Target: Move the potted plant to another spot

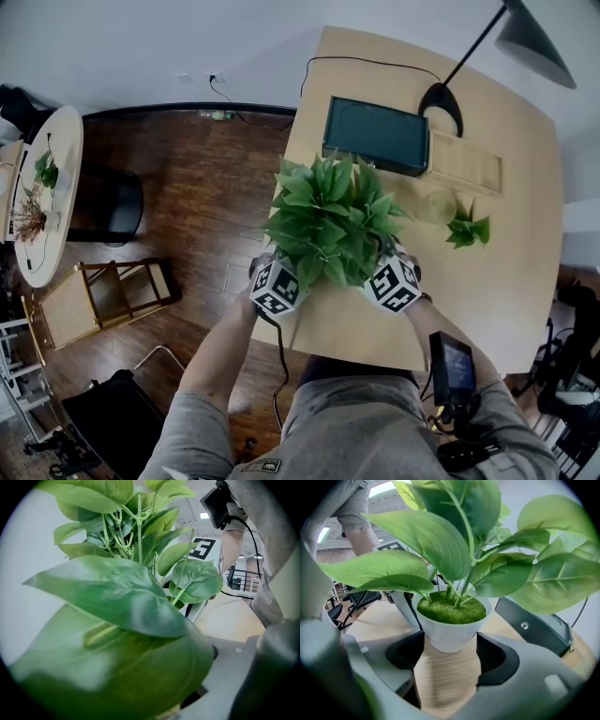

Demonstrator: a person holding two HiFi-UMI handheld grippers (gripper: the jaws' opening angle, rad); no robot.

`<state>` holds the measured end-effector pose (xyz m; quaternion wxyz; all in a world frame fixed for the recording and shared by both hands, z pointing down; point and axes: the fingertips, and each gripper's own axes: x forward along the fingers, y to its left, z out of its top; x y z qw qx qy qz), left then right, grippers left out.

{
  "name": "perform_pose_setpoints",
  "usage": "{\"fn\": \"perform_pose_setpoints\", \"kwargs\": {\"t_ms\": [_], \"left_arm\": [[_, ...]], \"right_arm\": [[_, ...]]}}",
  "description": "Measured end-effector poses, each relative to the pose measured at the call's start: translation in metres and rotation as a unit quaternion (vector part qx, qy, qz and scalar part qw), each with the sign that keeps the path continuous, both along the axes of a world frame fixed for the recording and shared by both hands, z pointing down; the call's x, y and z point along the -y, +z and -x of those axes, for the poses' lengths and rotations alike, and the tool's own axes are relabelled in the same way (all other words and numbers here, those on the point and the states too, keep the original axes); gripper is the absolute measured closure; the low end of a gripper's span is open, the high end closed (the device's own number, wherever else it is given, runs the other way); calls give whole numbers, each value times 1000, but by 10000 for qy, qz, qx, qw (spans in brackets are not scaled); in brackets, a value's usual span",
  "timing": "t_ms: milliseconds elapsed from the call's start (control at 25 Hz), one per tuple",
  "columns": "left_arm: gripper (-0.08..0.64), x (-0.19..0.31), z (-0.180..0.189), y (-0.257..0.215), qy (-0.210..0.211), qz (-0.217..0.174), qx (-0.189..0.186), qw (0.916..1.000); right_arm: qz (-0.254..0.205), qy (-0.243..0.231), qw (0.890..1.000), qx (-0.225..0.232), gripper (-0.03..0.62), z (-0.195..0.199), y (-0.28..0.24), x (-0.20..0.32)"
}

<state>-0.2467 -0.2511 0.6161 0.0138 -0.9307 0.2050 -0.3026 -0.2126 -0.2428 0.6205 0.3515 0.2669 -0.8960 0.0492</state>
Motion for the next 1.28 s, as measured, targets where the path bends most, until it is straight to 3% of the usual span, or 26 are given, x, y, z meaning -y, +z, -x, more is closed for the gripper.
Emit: {"fn": "perform_pose_setpoints", "kwargs": {"t_ms": [800, 1040, 1280], "left_arm": [[221, -32, 21, -5, -757, 321, -454, 9956], [259, -60, 15, -14, -920, 419, -737, 9921], [292, -89, 8, -26, -1255, 475, -963, 9863]], "right_arm": [[135, 105, 9998, 101, 227, -10, -6, -28], [309, 369, 9978, 451, 232, -14, -16, -52], [212, 189, 9975, 645, 282, -8, -28, -81]]}}
